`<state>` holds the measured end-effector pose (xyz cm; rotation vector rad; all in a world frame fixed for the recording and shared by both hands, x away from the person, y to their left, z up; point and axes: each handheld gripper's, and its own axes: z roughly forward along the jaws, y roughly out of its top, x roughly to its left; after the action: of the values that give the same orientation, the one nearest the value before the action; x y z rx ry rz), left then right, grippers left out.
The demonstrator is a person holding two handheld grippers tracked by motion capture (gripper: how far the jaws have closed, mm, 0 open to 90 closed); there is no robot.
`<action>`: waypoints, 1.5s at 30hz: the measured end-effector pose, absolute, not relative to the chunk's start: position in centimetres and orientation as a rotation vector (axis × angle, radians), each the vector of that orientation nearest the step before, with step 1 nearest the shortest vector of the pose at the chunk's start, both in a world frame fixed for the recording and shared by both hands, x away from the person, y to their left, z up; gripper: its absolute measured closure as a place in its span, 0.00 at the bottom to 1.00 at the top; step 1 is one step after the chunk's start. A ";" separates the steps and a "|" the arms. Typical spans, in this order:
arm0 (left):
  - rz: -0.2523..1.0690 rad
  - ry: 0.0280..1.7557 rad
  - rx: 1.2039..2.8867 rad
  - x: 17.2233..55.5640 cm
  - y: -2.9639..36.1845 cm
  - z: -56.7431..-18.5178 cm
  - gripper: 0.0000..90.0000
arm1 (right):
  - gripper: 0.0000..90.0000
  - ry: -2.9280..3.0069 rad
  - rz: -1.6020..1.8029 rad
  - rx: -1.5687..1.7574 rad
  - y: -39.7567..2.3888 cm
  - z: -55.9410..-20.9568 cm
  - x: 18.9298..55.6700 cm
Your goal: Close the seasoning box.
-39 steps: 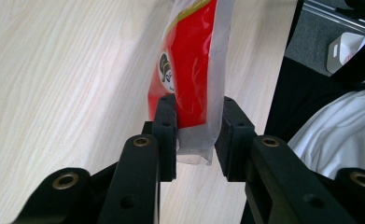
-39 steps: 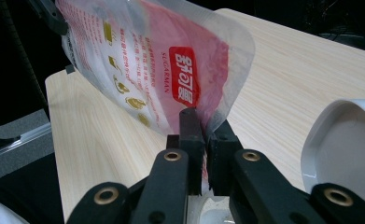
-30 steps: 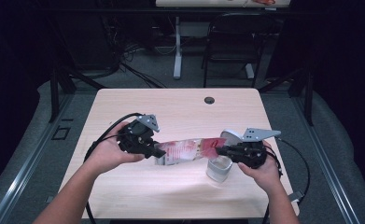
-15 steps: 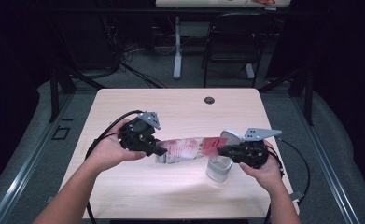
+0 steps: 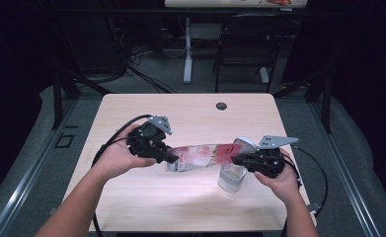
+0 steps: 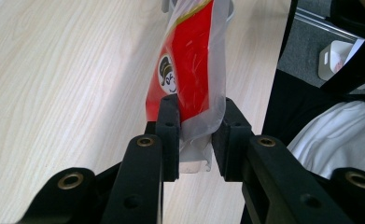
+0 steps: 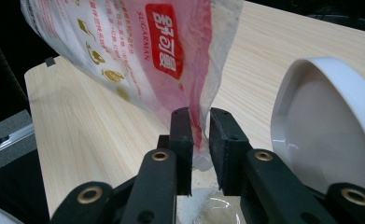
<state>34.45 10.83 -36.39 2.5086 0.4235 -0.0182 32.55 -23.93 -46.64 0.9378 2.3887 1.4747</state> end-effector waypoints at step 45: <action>-0.062 0.387 2.526 34.5 9.5 -35.5 0.89 | 0.93 2.388 1.461 0.962 -24.7 -46.6 32.6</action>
<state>34.53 9.49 -35.47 2.5265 0.3870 -0.0624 32.59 -24.71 -46.58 0.9618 2.3880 1.4605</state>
